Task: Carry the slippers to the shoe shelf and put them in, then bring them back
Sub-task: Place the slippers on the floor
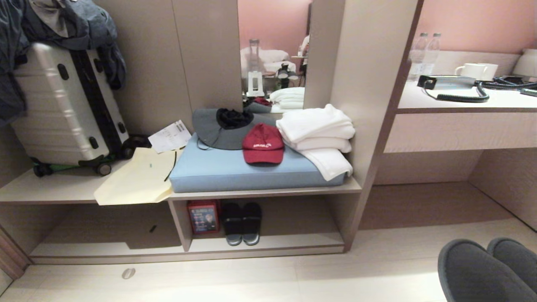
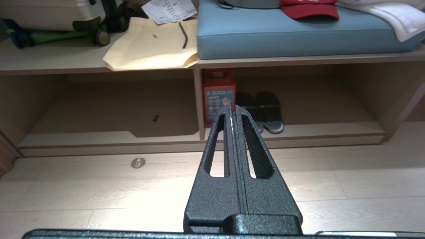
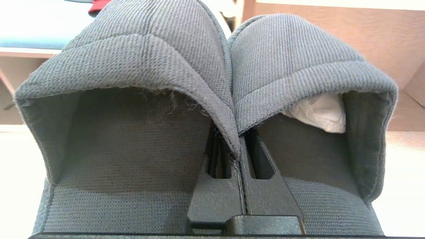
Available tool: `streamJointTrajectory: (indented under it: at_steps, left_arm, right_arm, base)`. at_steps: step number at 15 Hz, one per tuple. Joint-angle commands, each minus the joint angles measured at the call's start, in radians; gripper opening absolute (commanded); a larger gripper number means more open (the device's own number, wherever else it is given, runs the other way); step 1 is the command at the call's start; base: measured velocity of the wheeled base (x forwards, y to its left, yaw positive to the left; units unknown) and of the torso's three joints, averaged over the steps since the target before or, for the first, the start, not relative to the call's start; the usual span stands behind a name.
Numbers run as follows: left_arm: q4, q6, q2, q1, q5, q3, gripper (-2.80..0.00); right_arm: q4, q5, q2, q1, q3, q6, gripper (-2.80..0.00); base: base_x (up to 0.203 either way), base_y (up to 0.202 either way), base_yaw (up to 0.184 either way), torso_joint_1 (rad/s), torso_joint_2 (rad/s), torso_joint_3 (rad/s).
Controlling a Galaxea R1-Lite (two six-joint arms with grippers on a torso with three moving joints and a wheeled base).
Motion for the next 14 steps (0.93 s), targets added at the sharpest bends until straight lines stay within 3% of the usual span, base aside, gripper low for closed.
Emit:
streamJointTrajectory:
  at_steps: [1,14]
  left_arm:
    - [0.000,0.000,0.000,0.000,0.001,0.000,-2.80]
    - [0.000,0.000,0.000,0.000,0.001,0.000,-2.80]
  right_arm:
    - [0.000,0.000,-0.002,0.000,0.000,-0.001,-2.80]
    - [0.000,0.000,-0.002,0.000,0.000,-0.001,-2.80]
  base:
    - [0.000,-0.198,0.005,0.007,0.01,0.002]
    - [0.000,-0.196,0.001,0.003,0.00,0.003]
